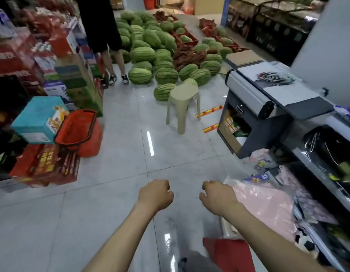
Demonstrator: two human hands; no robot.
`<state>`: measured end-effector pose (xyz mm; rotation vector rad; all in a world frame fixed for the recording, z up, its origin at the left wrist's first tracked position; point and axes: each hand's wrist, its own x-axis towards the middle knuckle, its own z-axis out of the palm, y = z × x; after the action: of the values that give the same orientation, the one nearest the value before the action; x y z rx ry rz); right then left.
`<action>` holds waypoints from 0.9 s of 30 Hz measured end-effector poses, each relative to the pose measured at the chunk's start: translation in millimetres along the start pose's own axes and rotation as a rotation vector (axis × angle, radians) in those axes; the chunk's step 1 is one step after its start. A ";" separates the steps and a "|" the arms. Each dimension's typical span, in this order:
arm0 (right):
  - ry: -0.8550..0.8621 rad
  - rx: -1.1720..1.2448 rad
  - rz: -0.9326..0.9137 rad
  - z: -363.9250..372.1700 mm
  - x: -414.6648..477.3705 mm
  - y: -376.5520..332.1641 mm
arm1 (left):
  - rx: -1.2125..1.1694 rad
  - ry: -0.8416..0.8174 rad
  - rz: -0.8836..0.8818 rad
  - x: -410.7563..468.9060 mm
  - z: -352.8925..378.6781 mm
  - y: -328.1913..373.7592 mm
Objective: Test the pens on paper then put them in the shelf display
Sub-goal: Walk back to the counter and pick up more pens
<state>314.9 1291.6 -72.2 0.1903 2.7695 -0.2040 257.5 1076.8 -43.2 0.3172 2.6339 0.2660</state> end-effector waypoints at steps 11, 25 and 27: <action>0.041 0.161 0.211 -85.0 202.6 89.0 | 0.038 -0.024 0.231 240.0 -96.2 109.2; 0.136 0.149 0.428 -199.7 428.2 209.7 | 0.200 -0.054 0.537 526.6 -198.0 251.2; 0.162 0.146 0.465 -215.5 461.0 223.9 | 0.208 -0.052 0.578 568.9 -214.0 269.5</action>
<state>-150.5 1595.6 -64.1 0.9092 2.7713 -0.2771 -287.2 1458.2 -36.5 1.1392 2.4635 0.1617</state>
